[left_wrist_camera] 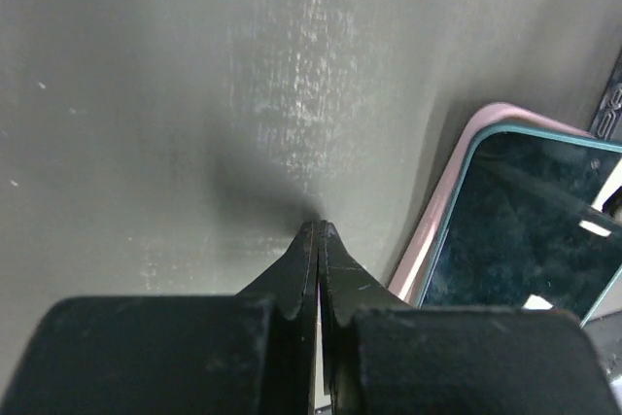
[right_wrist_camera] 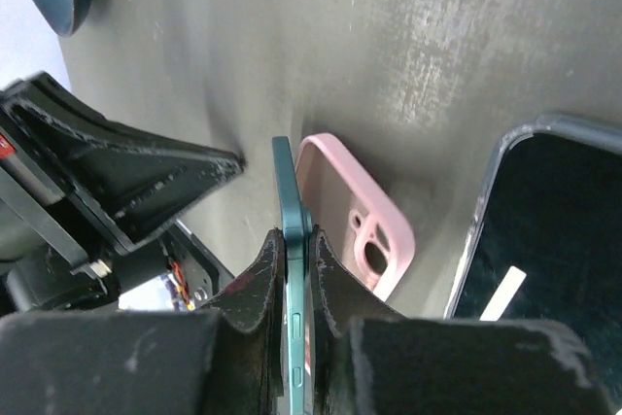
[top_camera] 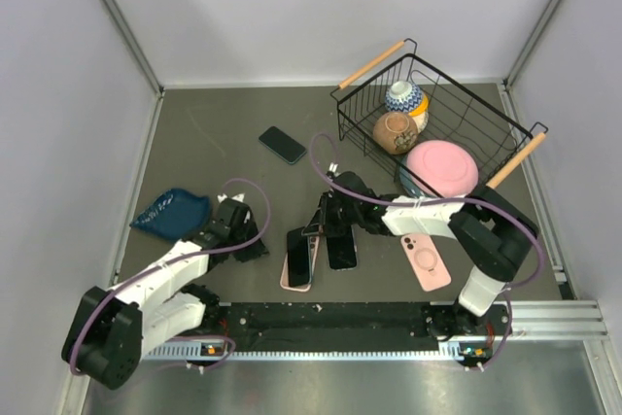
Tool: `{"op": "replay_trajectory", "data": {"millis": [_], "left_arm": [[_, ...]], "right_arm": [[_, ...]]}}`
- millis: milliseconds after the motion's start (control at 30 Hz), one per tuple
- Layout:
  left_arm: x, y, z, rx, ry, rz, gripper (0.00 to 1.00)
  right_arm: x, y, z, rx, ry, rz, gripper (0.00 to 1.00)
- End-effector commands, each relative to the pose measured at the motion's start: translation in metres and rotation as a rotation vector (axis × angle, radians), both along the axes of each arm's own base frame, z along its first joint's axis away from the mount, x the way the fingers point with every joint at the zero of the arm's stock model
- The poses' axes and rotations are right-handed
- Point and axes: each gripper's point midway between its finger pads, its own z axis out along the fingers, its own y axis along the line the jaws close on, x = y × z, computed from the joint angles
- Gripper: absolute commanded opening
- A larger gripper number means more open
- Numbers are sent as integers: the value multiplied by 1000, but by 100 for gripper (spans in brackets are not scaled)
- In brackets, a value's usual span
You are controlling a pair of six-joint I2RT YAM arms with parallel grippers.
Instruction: Put the phone into the phone case
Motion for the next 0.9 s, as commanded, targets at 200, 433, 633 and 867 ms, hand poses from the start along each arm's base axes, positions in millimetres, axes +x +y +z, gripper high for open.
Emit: {"op": "replay_trajectory", "data": {"millis": [200, 433, 633, 867], "left_arm": [[-22, -33, 3, -238, 6, -30, 0], [-33, -35, 3, -273, 12, -33, 0], [-43, -33, -5, -286, 43, -20, 0], [-50, -34, -4, -319, 40, -14, 0]], "right_arm": [[28, 12, 9, 74, -38, -25, 0], [28, 13, 45, 118, -74, 5, 0], [17, 6, 52, 166, -51, -16, 0], [12, -5, 52, 143, -37, -46, 0]]}}
